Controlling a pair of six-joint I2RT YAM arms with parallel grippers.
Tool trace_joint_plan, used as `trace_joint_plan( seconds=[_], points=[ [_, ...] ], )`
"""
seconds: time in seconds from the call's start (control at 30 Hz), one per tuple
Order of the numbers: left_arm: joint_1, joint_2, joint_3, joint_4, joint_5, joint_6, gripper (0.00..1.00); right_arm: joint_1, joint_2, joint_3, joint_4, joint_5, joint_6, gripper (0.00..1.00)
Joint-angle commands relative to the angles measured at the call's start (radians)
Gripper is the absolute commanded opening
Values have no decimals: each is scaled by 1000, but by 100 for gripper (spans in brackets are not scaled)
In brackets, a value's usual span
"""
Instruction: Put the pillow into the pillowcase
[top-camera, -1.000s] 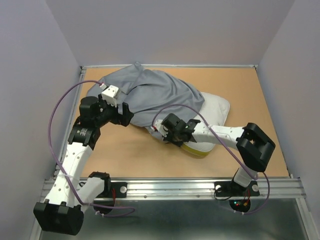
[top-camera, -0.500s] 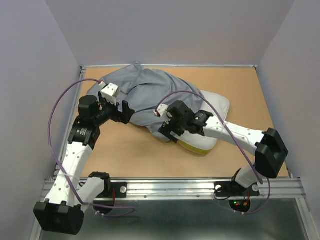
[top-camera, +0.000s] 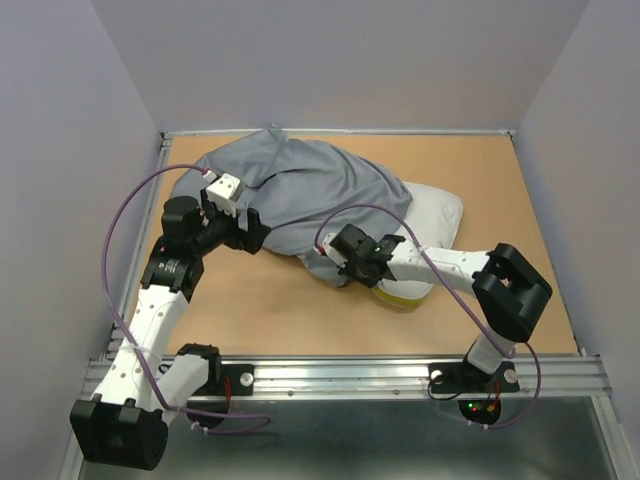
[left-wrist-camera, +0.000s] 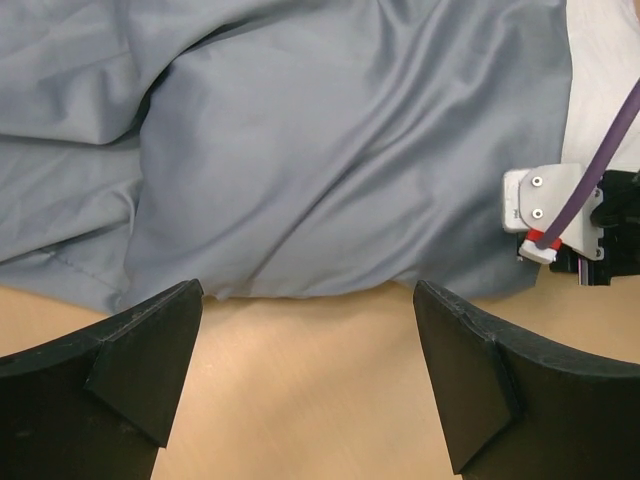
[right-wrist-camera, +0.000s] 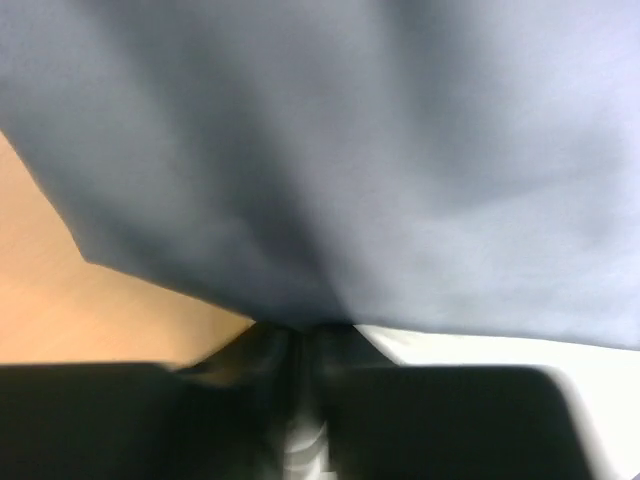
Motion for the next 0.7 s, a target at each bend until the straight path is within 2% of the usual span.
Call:
trace_joint_plan(
  seconds=[0.0, 0.1, 0.13, 0.17, 0.2, 0.23, 0.27, 0.33, 0.4, 0.5, 0.67],
  points=[
    [6, -25, -8, 53, 36, 7, 98, -14, -9, 92, 21, -125, -10, 1],
    [6, -33, -13, 61, 52, 1, 97, -75, -88, 218, 7, -365, 12, 1],
    [6, -36, -13, 61, 58, 4, 97, -139, -100, 315, 2, -429, 32, 1],
    [6, -40, -11, 61, 64, 4, 97, -182, -109, 316, 1, -508, 58, 1],
    [6, -42, -10, 66, 72, 8, 97, -231, -114, 418, -1, -599, 121, 0],
    [6, -48, 1, 69, 72, 10, 97, -318, -109, 468, 2, -748, 159, 1],
    [6, -48, 12, 70, 70, 13, 96, -357, -97, 573, 2, -811, 234, 1],
    [6, -50, 54, 81, 63, 16, 96, -455, -71, 652, 8, -947, 322, 1],
    [6, -51, 85, 90, 46, 16, 96, -504, -63, 716, 28, -1012, 422, 1],
    [6, -57, 125, 107, 62, 16, 95, -577, -56, 726, 90, -1162, 557, 1],
    [-26, -33, 108, 132, 106, 12, 89, -652, -66, 679, 330, -1290, 862, 1]
  ],
)
